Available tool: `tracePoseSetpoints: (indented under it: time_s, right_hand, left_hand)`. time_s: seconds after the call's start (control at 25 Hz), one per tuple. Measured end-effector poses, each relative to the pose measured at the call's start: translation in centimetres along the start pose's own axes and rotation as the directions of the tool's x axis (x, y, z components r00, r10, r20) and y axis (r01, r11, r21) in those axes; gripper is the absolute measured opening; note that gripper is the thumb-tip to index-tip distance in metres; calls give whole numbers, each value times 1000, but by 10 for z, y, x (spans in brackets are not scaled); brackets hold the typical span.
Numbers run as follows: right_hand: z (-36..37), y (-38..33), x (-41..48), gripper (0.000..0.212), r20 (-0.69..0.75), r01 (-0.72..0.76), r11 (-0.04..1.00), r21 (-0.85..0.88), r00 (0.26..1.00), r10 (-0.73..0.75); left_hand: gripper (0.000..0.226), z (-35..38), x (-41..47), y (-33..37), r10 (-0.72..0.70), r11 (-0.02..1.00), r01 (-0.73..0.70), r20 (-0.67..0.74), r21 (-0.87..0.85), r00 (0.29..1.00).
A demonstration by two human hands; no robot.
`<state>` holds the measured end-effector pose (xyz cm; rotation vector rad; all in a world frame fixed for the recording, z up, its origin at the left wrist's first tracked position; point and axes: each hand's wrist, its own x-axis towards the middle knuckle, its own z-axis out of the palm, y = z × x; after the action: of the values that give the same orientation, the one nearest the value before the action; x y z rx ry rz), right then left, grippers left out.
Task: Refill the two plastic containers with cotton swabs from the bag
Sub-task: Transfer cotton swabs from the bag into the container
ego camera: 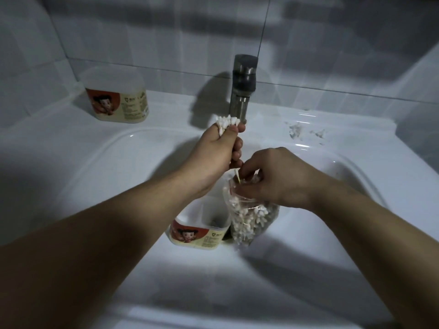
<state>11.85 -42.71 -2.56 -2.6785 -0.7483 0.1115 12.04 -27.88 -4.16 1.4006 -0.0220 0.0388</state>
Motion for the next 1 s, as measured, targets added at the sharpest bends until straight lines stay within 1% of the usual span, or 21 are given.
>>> tracePoseSetpoints:
  time_s: [0.12, 0.24, 0.32, 0.4, 0.56, 0.68, 0.84, 1.0]
  right_hand:
    - [3, -3, -1, 17, -22, -13, 999, 32, 1000, 14]
    - [9, -4, 0, 23, -44, -29, 1000, 6, 999, 29]
    - [8, -3, 2, 18, -55, -60, 998, 24, 997, 61]
    - [4, -3, 2, 12, -72, -93, 993, 75, 992, 99]
    - [-5, 4, 4, 18, -183, -111, 964, 242, 970, 158]
    - [-9, 6, 5, 20, -224, -100, 929, 355, 956, 189]
    - [-9, 7, 4, 18, -311, -81, 950, 303, 934, 179]
    - [-10, 8, 5, 18, -345, -59, 956, 288, 925, 161]
  left_hand:
    - [25, 0, 0, -1, 10, 1000, -10, -7, 23, 1000]
    - [25, -1, 1, -2, 12, 1000, -12, 1, 27, 1000]
    - [25, -1, 0, -3, 10, 999, -11, 11, 38, 1000]
    - [25, -1, 0, -3, 24, 998, -24, 13, 50, 1000]
    - [24, -3, 3, -4, 59, 993, -56, -20, 106, 998]
    - [24, -3, 5, -7, 63, 989, -57, -46, 135, 997]
    - [23, -3, 6, -11, 60, 978, -53, -30, 201, 998]
    - [24, -4, 7, -14, 63, 964, -51, -40, 261, 997]
